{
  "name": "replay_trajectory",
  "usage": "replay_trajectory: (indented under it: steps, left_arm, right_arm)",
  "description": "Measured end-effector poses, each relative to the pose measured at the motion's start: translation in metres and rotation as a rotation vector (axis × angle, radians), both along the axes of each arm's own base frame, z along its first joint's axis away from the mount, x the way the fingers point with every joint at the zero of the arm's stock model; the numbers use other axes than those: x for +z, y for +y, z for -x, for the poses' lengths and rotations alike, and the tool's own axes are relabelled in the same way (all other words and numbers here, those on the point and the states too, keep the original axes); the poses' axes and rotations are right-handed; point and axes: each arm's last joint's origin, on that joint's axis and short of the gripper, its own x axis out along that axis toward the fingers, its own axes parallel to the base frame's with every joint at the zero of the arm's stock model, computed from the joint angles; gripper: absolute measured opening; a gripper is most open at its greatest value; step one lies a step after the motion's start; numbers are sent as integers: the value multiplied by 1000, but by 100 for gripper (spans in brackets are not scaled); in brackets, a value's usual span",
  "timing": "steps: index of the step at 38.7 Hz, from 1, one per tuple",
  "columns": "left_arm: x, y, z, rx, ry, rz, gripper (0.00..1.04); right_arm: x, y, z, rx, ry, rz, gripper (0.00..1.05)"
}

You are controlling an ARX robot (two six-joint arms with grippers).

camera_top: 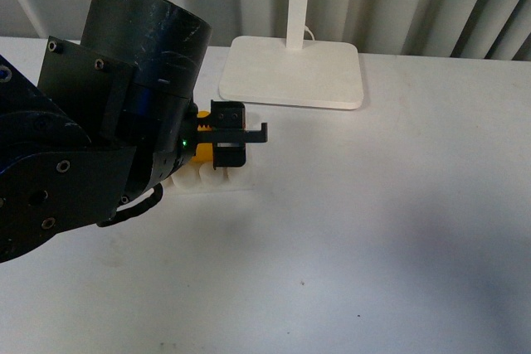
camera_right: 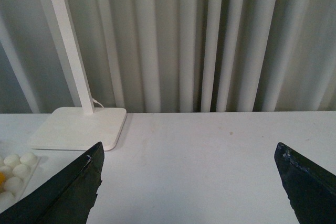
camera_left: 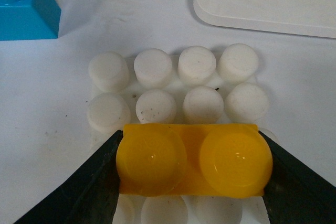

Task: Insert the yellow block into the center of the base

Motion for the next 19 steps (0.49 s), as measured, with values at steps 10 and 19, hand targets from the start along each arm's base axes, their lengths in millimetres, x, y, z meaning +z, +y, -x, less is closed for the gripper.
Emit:
replay_trajectory:
  steps: [10,19]
  left_arm:
    - [-9,-2,2,-7,31,-13,65]
    - [-13,-3,2,-9,39,-18,65]
  right_arm:
    - [0,0,0,0,0,0,95]
    - [0,0,0,0,0,0,95]
